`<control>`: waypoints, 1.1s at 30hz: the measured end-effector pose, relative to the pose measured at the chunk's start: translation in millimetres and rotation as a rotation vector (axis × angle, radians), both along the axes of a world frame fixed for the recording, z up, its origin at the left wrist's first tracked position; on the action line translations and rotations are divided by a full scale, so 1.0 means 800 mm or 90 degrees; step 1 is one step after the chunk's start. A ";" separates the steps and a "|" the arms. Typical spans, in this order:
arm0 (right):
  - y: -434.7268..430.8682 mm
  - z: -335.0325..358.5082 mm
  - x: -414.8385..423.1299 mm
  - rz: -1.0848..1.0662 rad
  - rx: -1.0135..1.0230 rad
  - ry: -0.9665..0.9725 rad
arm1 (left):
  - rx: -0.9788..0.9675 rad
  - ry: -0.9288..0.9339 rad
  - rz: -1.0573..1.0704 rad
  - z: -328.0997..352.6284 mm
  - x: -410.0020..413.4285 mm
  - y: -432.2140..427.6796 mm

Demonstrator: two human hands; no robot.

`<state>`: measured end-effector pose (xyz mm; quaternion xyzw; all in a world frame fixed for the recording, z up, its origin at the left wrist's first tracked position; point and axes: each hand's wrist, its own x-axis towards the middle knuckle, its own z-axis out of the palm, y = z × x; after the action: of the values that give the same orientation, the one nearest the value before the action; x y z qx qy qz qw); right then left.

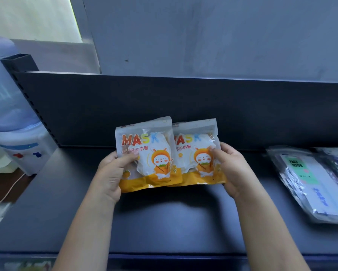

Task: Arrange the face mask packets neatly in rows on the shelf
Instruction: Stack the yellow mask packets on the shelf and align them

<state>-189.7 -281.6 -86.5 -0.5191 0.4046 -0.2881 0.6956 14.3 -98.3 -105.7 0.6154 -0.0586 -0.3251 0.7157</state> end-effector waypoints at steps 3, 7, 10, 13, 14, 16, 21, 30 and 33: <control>-0.007 0.002 -0.020 0.009 -0.010 -0.012 | -0.005 0.022 -0.023 0.000 -0.014 -0.008; -0.020 -0.001 -0.054 -0.013 -0.034 -0.024 | -0.010 0.028 -0.031 0.003 -0.039 -0.026; -0.037 -0.004 -0.086 -0.047 -0.038 -0.047 | -0.014 0.019 -0.042 0.006 -0.066 -0.043; -0.056 -0.006 -0.124 -0.108 -0.078 -0.037 | -0.008 0.012 -0.050 0.010 -0.104 -0.067; -0.062 -0.007 -0.138 -0.124 -0.103 -0.025 | -0.005 0.013 -0.054 0.010 -0.119 -0.078; -0.073 -0.007 -0.166 -0.137 -0.147 0.001 | 0.001 0.020 -0.059 0.011 -0.152 -0.100; -0.100 0.000 -0.246 -0.149 -0.198 0.003 | 0.005 0.015 -0.072 0.017 -0.236 -0.153; -0.161 0.008 -0.354 -0.184 -0.187 -0.030 | -0.018 0.028 -0.058 0.012 -0.349 -0.206; -0.176 0.012 -0.368 -0.226 -0.206 -0.026 | -0.027 0.019 -0.060 0.020 -0.361 -0.218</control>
<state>-484.2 -422.5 -76.9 -0.5385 0.4236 -0.4773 0.5503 -274.5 -272.7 -89.9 0.5915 -0.0841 -0.3662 0.7134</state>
